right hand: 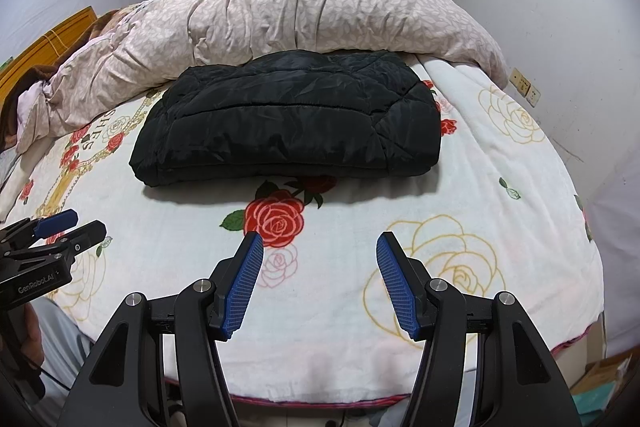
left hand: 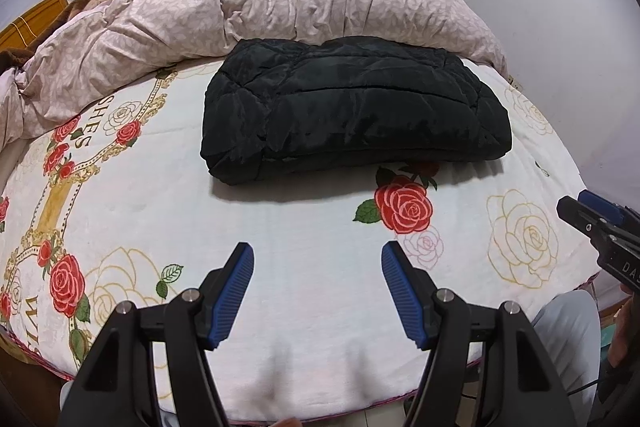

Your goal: Fold large clothes

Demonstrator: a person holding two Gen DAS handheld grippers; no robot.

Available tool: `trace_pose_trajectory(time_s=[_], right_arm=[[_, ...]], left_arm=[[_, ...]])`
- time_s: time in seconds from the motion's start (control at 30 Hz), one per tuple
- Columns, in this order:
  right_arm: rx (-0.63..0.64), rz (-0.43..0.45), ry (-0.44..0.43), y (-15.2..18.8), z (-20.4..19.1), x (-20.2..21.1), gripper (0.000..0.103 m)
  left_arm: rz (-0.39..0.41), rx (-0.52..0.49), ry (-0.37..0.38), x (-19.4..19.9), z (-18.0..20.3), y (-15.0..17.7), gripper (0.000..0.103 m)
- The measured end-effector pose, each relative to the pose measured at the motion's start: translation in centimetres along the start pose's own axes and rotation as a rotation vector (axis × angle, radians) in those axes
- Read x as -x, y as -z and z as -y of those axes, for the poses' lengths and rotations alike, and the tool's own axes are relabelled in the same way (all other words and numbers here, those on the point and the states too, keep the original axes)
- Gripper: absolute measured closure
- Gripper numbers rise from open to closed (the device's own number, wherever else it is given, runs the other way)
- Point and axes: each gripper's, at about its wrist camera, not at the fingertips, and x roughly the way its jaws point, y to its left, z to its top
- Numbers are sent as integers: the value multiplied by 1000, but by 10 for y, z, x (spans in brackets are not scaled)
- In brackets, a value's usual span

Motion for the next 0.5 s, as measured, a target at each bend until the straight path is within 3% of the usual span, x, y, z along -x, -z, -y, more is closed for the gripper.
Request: trace_pose_trajectory(time_s=[0.5], right_arm=[[2,0,1,0,0,2,44]], left_arm=[[-17,-12,-7,-1,6,1,35]])
